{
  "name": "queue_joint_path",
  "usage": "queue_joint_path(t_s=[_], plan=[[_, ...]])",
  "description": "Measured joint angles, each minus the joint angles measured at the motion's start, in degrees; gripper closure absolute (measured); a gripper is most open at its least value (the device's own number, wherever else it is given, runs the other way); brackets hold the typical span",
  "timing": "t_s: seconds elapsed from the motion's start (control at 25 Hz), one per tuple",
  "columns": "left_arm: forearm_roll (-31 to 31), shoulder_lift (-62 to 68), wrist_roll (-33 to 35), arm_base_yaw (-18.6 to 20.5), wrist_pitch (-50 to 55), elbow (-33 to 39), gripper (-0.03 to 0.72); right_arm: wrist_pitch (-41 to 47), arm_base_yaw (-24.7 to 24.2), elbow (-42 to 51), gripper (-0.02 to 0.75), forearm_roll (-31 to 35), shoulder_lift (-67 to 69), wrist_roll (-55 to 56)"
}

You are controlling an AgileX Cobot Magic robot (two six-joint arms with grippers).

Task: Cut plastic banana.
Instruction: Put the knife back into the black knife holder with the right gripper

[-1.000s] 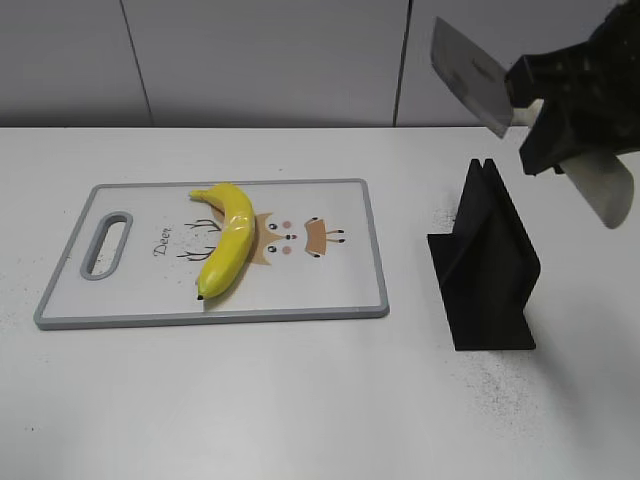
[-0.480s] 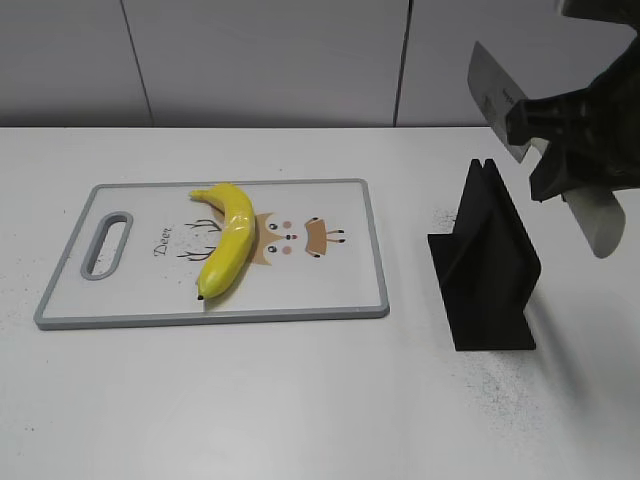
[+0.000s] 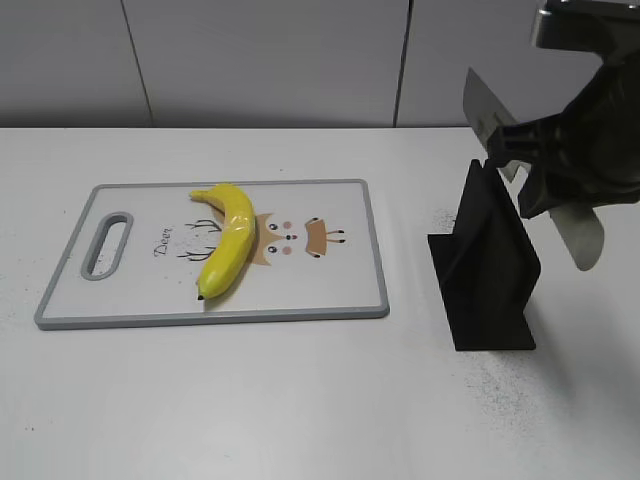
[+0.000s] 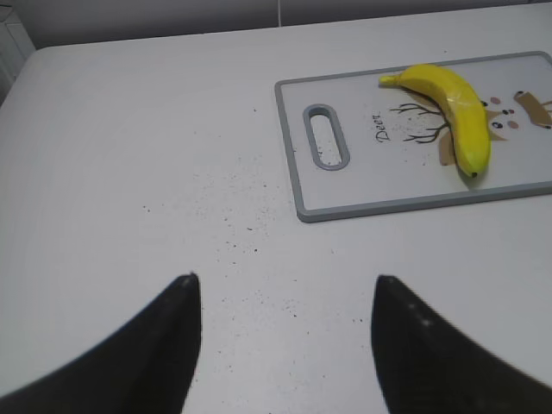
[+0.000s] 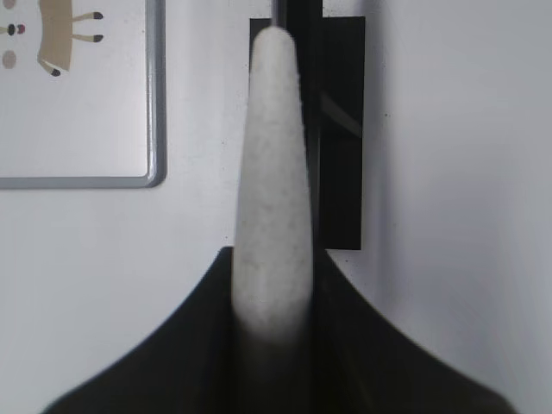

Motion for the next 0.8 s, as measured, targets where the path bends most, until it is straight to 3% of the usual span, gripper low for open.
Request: queue_joint_path(t_s=[0.8], plan=[[0.47, -0.34, -0.85, 0.00, 0.48, 0.62, 0.108, -3.59, 0.00, 1.70, 0.580, -0.33, 6.68, 2.15]])
